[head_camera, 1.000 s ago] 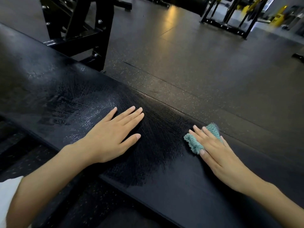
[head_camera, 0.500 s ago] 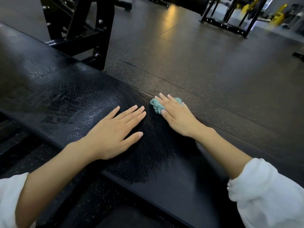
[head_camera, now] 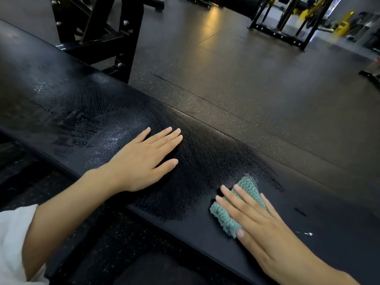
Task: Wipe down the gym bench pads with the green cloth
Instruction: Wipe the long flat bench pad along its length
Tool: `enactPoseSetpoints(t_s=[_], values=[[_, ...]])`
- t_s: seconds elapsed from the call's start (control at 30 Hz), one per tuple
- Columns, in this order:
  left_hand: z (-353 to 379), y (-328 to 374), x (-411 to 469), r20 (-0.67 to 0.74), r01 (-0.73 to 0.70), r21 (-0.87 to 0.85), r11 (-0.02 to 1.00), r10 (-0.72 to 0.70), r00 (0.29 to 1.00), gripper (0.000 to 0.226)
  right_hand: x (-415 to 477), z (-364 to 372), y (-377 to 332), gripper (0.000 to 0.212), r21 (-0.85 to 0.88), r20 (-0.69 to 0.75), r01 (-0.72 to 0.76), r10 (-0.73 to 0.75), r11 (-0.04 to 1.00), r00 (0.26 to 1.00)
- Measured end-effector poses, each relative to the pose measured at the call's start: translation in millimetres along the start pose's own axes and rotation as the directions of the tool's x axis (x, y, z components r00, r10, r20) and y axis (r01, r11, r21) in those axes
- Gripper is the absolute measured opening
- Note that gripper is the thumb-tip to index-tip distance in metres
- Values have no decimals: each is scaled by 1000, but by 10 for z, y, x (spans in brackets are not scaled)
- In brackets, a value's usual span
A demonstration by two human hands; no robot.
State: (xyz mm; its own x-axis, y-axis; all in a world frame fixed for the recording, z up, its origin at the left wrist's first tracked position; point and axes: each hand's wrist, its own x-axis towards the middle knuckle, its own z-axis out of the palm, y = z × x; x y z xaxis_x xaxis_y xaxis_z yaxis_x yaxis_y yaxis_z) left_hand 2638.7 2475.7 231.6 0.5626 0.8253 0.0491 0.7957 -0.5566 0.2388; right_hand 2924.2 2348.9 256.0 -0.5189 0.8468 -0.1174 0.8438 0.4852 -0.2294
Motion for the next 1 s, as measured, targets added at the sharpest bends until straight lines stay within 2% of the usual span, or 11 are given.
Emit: enactPoseSetpoints(t_s=[0.17, 0.33, 0.5, 0.63, 0.7, 0.87, 1.0], values=[[8, 9, 6, 1, 3, 33, 999, -4, 1000, 83, 364, -53, -283, 51, 44, 71, 55, -58, 998, 996], [8, -1, -5, -11, -8, 15, 1000, 8, 1000, 83, 695, -6, -577, 52, 46, 59, 127, -130, 991, 990], [8, -27, -10, 1, -18, 8, 1000, 18, 1000, 81, 403, -12, -502, 51, 53, 76, 123, -127, 991, 989], [9, -34, -18, 5, -25, 7, 1000, 25, 1000, 81, -15, 57, -363, 50, -102, 22, 72, -70, 992, 997], [6, -45, -11, 7, -34, 5, 999, 34, 999, 81, -64, 69, -355, 50, -111, 34, 36, -32, 993, 999], [-7, -118, 15, 15, -84, -46, 995, 85, 996, 81, 342, 1, -476, 50, 79, 55, 111, -115, 991, 992], [21, -150, -4, -15, -105, -76, 992, 105, 994, 75, 773, -12, -645, 50, 100, 42, 158, -163, 982, 986]])
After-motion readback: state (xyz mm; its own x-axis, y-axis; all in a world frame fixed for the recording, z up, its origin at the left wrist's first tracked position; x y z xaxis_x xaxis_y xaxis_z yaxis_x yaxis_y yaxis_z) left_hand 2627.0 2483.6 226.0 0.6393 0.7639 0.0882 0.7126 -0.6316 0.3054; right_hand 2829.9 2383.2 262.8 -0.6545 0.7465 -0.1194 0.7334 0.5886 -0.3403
